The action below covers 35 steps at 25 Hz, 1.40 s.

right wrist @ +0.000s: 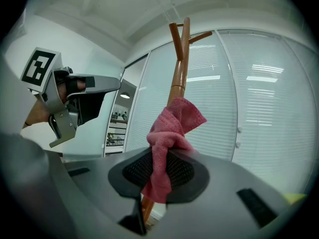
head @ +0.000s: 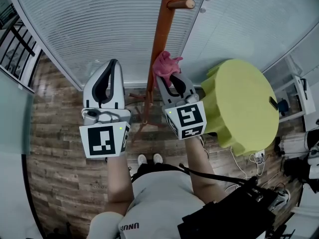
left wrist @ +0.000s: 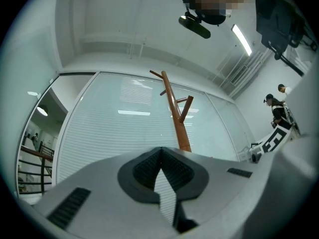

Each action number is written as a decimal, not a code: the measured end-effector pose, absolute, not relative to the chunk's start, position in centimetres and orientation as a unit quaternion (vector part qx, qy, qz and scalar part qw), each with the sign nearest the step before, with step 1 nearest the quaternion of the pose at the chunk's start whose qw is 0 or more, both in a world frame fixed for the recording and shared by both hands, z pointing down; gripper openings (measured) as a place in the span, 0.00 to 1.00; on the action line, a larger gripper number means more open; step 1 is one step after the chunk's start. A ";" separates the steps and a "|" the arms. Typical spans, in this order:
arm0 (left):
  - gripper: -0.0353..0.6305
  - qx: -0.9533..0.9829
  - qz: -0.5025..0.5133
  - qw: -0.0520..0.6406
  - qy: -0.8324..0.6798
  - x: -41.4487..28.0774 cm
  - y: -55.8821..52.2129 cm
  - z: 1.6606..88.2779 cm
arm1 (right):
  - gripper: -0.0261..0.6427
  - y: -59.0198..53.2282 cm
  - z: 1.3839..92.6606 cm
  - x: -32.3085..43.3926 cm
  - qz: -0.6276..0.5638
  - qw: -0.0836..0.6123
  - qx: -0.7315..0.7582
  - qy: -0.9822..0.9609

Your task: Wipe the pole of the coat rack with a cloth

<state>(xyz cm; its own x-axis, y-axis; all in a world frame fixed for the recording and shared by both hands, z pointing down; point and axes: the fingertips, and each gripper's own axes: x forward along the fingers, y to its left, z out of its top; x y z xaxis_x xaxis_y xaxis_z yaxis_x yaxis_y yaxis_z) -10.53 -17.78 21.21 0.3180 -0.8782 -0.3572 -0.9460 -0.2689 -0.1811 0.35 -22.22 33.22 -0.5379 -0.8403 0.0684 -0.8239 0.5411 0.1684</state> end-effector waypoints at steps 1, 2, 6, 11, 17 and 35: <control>0.07 -0.791 0.093 0.181 0.576 -10.5 -17.8 21.3 | 0.15 -22.2 33.3 0.4 -0.058 0.072 0.476 -0.875; 0.07 -0.792 0.093 0.180 0.576 -10.5 -17.8 21.3 | 0.15 -22.2 33.4 0.3 -0.057 0.073 0.476 -0.875; 0.07 -0.793 0.089 0.178 0.576 -10.4 -17.8 21.6 | 0.15 -22.1 33.7 0.6 -0.055 0.074 0.477 -0.874; 0.07 -0.793 0.088 0.178 0.576 -10.3 -17.8 21.7 | 0.15 -22.0 34.1 0.6 -0.053 0.077 0.475 -0.875; 0.07 -0.793 0.087 0.175 0.577 -10.4 -17.9 22.0 | 0.15 -21.9 34.7 0.2 -0.050 0.085 0.471 -0.877; 0.07 -0.792 0.078 0.170 0.581 -10.5 -17.6 22.7 | 0.15 -21.4 36.6 -0.6 -0.042 0.107 0.451 -0.885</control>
<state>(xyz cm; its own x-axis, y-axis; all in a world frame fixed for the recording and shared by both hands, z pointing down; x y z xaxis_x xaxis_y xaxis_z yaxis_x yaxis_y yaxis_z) -10.47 -17.62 22.69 0.3127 -0.8938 -0.3213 -0.9470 -0.2672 -0.1784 -0.61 -21.43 36.56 -0.5706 -0.8071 0.1520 -0.7891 0.5900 0.1710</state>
